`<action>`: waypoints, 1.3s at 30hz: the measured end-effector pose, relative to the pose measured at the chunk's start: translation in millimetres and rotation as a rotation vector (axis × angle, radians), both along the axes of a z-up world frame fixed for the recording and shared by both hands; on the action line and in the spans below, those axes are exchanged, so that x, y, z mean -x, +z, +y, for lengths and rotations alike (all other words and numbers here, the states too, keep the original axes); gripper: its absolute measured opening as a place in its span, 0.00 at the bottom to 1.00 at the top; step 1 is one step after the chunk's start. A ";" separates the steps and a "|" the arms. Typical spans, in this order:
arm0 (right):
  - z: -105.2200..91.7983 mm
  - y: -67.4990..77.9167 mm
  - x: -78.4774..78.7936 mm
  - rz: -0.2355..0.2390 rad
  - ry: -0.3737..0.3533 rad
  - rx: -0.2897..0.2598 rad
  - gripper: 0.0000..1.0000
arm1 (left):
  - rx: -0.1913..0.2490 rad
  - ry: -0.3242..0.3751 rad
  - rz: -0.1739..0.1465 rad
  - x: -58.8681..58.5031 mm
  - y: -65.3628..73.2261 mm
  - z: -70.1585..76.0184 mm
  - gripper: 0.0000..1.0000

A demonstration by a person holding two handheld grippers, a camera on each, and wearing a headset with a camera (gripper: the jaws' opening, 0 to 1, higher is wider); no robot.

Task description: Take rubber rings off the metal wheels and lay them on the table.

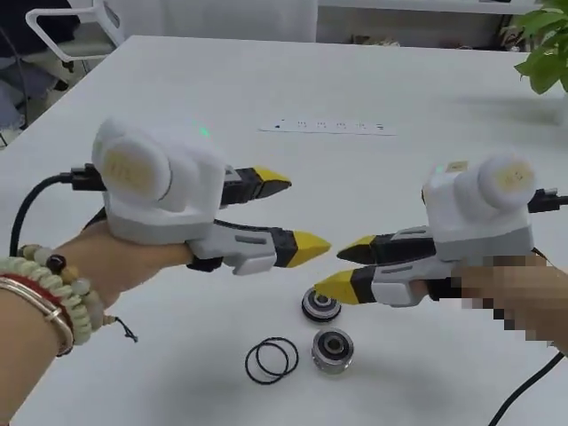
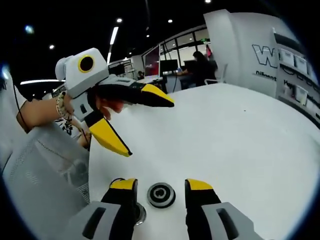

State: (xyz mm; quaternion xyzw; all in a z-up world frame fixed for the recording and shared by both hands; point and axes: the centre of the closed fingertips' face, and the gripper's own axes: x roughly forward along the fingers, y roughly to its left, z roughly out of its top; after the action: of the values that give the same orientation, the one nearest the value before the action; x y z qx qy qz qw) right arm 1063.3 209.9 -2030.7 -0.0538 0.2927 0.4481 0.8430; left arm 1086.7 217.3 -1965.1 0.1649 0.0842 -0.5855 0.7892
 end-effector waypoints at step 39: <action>-11.5 -39.8 14.5 0.075 0.001 0.067 0.28 | -0.177 -0.024 0.182 29.6 -94.0 -16.2 0.14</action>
State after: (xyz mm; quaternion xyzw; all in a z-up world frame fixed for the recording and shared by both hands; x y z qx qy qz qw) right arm 1048.8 198.4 -2070.4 -0.0653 0.3390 0.4403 0.8288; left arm 1057.0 201.1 -2059.2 0.1812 0.2048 -0.5977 0.7536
